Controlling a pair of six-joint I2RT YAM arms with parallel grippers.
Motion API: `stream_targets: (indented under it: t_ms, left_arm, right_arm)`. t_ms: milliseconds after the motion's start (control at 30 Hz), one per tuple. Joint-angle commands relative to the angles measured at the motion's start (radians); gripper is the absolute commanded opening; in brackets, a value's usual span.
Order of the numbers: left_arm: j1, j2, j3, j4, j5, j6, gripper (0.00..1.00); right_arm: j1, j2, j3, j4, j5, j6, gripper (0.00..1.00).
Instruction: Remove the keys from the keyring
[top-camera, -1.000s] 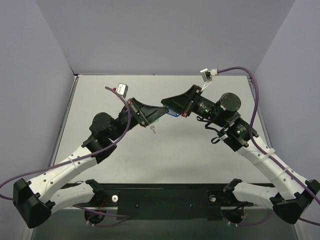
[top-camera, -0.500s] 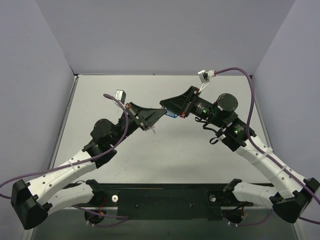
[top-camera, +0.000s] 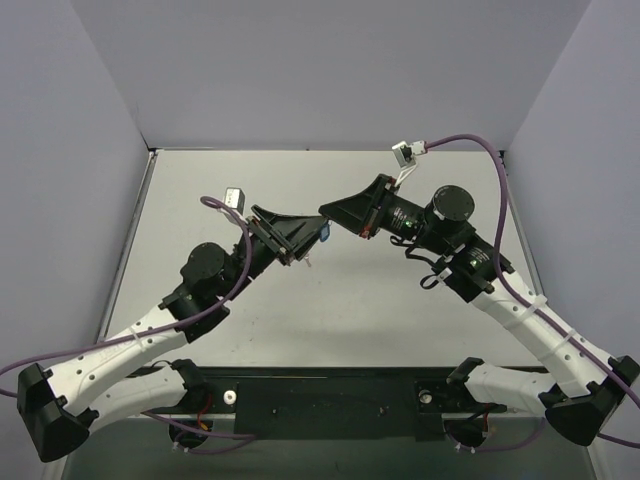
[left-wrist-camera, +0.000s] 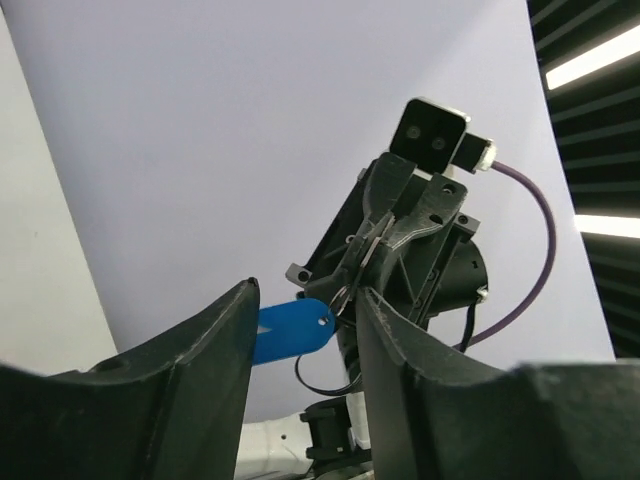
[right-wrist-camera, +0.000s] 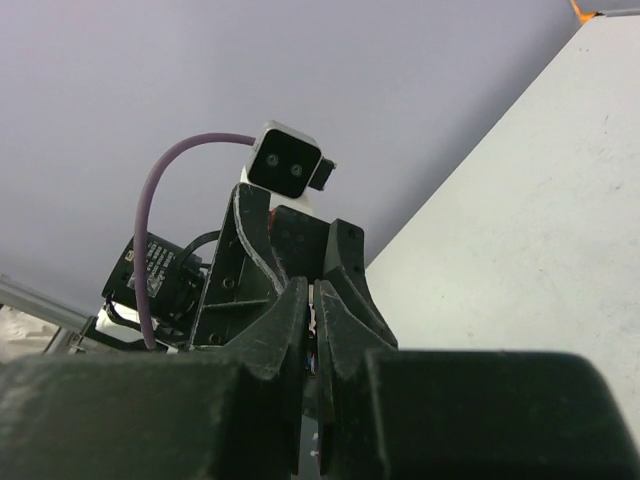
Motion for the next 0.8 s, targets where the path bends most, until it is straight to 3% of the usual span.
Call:
stream_targets:
  t_ms: [0,100,167,400,500,600,767]
  left_arm:
    - [0.019,-0.036,0.079,-0.013,-0.09,0.044,0.56]
    - [0.02,-0.055,0.079,-0.065,-0.067,0.078,0.63]
    - [0.02,-0.076,0.085,-0.115,-0.053,0.107,0.74]
    - [0.046,-0.148,0.117,-0.225,0.045,0.308,0.74]
    - [0.095,-0.128,0.189,-0.301,0.218,0.436,0.71]
    - [0.191,-0.098,0.234,-0.338,0.387,0.492,0.63]
    - [0.305,-0.046,0.291,-0.35,0.701,0.579,0.61]
  right_arm:
    - [0.024,0.002,0.055,-0.081,-0.135,-0.036,0.0]
    - [0.009,0.004,0.078,-0.093,-0.15,-0.038,0.0]
    - [-0.001,0.007,0.089,-0.099,-0.162,-0.038,0.0]
    - [-0.014,0.03,0.135,-0.14,-0.224,-0.033,0.0]
    - [-0.014,0.033,0.147,-0.134,-0.268,-0.01,0.0]
    - [-0.013,0.042,0.175,-0.151,-0.303,-0.003,0.0]
    - [-0.016,0.049,0.199,-0.176,-0.342,-0.006,0.0]
